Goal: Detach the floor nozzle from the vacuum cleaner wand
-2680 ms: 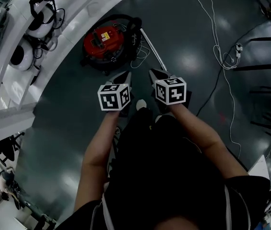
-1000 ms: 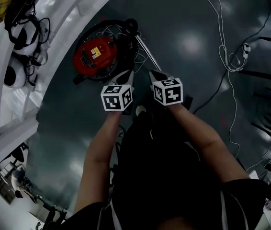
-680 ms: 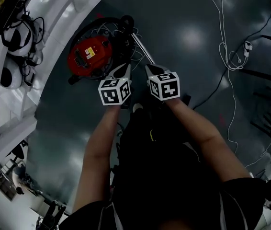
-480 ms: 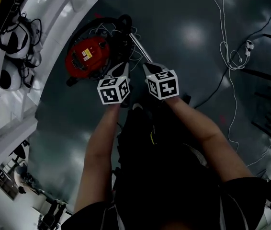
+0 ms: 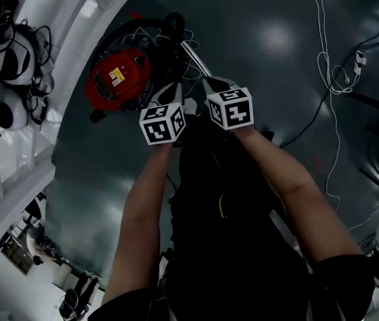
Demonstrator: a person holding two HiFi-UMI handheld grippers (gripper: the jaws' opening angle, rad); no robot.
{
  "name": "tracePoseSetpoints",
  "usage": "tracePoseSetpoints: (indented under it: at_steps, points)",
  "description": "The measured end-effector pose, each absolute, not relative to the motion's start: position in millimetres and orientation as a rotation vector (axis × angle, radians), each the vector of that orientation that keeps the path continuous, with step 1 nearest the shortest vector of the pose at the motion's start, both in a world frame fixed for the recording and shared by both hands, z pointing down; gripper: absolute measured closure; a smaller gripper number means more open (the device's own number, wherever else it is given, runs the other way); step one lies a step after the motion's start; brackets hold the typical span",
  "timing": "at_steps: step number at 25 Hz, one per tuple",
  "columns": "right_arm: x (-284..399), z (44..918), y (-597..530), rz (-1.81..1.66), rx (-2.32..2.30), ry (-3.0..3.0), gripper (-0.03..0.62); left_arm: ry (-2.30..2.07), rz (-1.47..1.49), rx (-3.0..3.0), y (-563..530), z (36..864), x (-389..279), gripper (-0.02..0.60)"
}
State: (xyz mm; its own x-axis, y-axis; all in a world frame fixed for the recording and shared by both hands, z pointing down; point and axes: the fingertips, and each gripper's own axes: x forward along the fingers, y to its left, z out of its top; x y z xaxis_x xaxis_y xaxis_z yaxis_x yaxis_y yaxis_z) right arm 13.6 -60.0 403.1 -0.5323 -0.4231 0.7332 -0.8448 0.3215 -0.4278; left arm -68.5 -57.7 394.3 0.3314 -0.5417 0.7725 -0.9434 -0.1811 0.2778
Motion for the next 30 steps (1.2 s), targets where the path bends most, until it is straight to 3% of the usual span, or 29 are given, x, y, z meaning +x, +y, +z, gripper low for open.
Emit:
tracePoseSetpoints:
  at_steps: [30]
  points:
    - [-24, 545, -126, 1.161, 1.133, -2.032, 0.597, -1.336, 0.729, 1.850, -130, 514, -111, 0.574]
